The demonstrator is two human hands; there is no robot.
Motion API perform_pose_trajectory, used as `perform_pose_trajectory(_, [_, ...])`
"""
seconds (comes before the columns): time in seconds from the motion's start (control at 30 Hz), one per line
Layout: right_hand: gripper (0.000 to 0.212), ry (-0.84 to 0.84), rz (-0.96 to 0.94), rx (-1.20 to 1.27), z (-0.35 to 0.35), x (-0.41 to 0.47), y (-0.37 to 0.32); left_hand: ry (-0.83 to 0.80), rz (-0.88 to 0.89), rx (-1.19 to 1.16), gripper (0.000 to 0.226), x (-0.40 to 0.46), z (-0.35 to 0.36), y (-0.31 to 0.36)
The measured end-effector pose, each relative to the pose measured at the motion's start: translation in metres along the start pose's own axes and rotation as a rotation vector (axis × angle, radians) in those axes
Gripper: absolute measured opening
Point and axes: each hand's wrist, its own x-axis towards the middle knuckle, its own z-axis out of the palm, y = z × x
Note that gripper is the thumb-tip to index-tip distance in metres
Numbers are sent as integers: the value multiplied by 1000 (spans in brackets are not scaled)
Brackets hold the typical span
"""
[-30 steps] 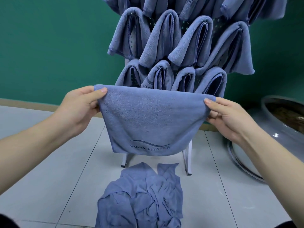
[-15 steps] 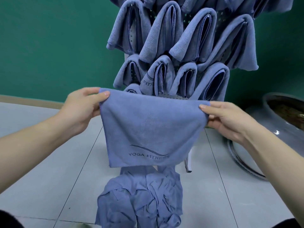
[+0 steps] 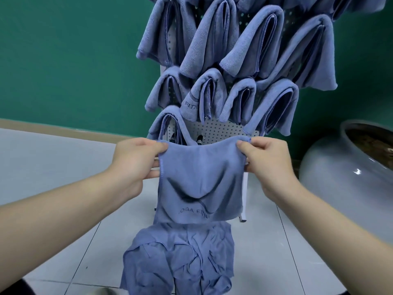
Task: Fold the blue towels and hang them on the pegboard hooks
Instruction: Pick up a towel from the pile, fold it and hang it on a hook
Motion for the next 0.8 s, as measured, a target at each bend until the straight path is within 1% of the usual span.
perform_pose_trajectory(0.1, [27,-16,-83,-40,13,-18,-7,-45,72,49,10,-16,9,2])
perform_pose_trajectory(0.17, [28,-50,-120,-58,20,-29,-11,-58,140,90,11,-24,14,4])
perform_pose_trajectory(0.27, [35,-129,-126,-58,32,-43,-15,-80,177,90,14,-33,21,4])
perform_pose_trajectory(0.47, [25,-179,-147,2,49,-58,-14,-129,241,111,8,-48,30,0])
perform_pose_trajectory(0.53, [29,-202,-142,20,53,-58,-11,-133,269,127,6,-49,30,-3])
perform_pose_trajectory(0.6, [38,-211,-145,12,55,-58,-9,-131,294,131,6,-49,29,-7])
perform_pose_trajectory(0.67, [36,-209,-153,5,56,-59,-8,-135,333,156,13,-48,29,-13])
perform_pose_trajectory(0.73, [30,-197,-163,11,56,-60,-5,-159,399,200,26,-49,30,-19])
perform_pose_trajectory(0.8, [31,-189,-180,13,55,-60,-6,-205,477,231,37,-52,31,-24])
